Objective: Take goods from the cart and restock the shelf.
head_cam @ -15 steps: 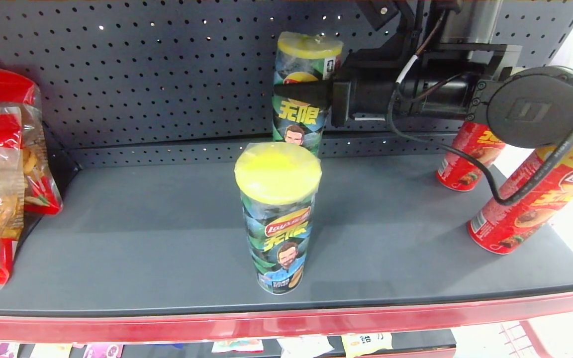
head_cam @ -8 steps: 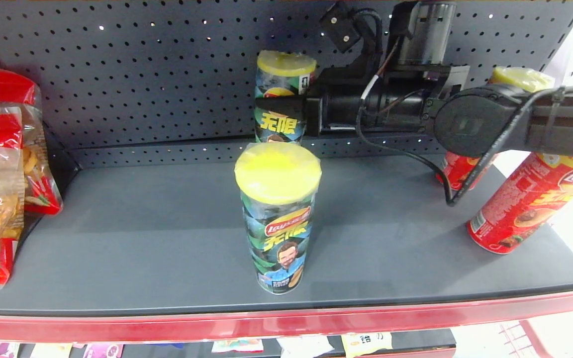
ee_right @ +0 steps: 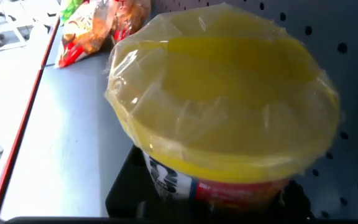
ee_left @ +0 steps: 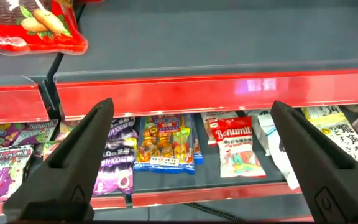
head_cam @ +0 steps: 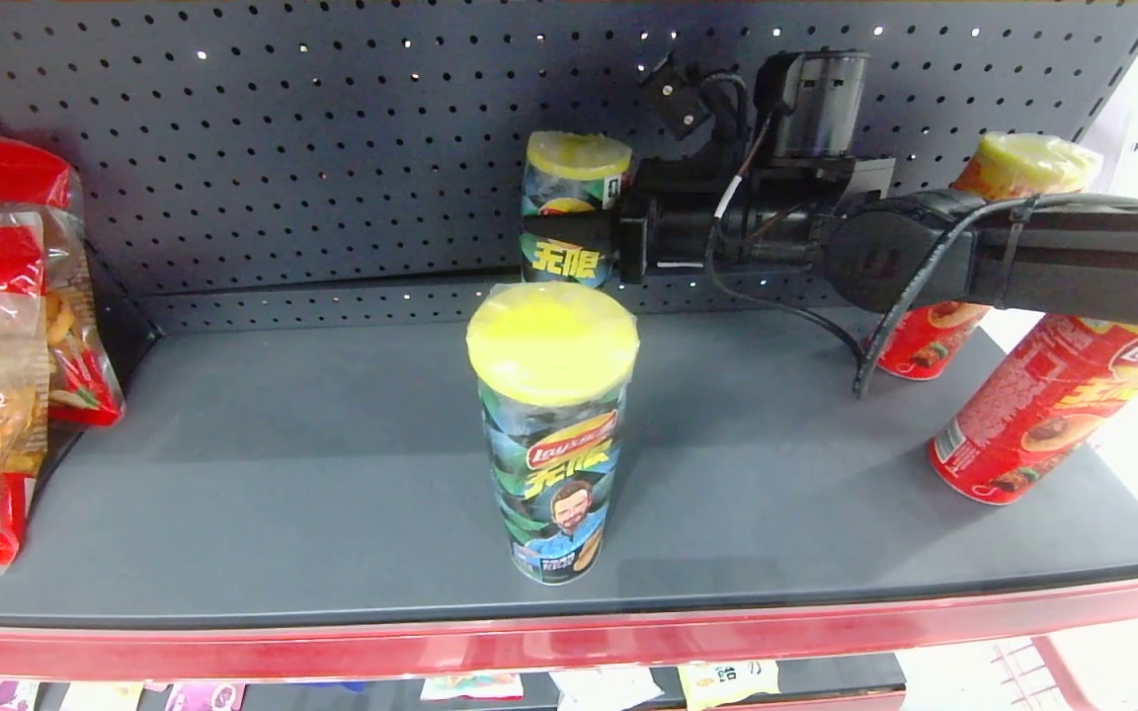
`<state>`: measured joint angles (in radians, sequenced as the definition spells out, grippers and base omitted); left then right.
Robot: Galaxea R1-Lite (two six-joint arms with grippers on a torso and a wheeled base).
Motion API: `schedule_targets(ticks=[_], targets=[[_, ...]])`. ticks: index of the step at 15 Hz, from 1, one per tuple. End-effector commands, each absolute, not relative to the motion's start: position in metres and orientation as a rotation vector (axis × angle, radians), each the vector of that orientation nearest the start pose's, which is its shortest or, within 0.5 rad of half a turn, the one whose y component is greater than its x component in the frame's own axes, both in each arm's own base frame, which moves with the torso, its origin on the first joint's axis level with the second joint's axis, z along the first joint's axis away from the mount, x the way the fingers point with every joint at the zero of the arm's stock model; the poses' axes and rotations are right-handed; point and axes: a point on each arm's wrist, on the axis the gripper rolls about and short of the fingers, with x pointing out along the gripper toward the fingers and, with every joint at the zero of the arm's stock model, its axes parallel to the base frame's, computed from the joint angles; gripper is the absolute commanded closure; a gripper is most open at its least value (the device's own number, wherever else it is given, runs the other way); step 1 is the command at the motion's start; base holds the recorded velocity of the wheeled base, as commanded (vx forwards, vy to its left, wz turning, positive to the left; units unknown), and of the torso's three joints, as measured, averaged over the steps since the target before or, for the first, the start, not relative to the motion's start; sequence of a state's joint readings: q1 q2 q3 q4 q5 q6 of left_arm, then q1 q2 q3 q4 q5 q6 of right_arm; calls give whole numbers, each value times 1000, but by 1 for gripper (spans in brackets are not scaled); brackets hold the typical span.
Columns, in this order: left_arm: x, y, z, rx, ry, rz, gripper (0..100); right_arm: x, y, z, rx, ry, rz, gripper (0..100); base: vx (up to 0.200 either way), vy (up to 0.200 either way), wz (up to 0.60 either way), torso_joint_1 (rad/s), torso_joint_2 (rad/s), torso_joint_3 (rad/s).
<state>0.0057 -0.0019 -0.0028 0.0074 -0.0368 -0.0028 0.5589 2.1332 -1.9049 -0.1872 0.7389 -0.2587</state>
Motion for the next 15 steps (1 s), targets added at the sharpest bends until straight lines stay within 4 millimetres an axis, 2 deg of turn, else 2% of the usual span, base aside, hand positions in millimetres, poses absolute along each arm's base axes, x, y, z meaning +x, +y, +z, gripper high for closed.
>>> schedule_targets(ticks=[1,8,13,15], targets=[[-23,-1,76,-3,5,-31,0,369,246,281,-229,-122,1309,100,0,0,0,0,0,0],[-23,-1,76,-3,5,-32,0,363,223,289,-239,-128,1318,100,0,0,0,0,0,0],[-23,-1,76,-3,5,-31,0,359,231,285,-252,-133,1351,100,0,0,0,0,0,0],[-23,-1,75,-3,8,-31,0,353,241,285,-253,-138,1377,100,0,0,0,0,0,0]])
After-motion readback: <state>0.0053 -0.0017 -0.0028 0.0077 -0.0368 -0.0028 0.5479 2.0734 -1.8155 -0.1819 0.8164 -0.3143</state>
